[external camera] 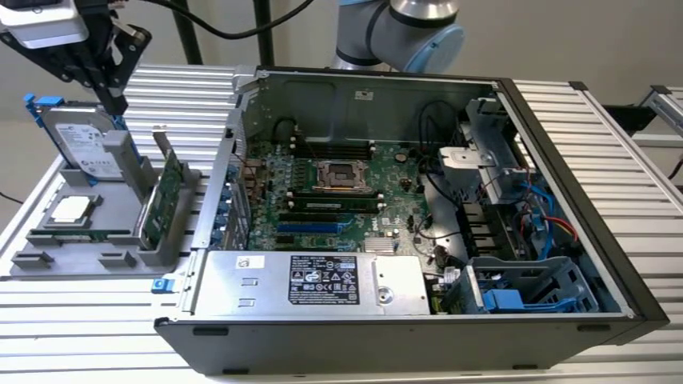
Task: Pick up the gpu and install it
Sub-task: 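Reach for the gpu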
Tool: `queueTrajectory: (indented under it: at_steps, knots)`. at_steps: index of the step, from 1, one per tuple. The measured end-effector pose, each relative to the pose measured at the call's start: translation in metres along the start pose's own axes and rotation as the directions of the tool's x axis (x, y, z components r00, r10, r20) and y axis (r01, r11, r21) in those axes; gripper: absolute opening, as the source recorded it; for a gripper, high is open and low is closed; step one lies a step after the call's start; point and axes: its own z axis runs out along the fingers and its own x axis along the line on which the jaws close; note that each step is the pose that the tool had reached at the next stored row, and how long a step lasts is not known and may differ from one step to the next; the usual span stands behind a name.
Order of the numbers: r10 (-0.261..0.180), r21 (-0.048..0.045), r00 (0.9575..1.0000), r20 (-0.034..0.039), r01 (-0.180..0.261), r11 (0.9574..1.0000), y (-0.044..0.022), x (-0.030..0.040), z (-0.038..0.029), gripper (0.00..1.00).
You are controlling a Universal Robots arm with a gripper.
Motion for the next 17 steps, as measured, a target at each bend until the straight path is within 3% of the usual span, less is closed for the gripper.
queueTrajectory:
  at_steps: [17]
  knots:
    - [0.0, -0.0002, 1.0, 0.0, 0.0, 1.0, -0.019, 0.0072, -0.0011, 0.0]
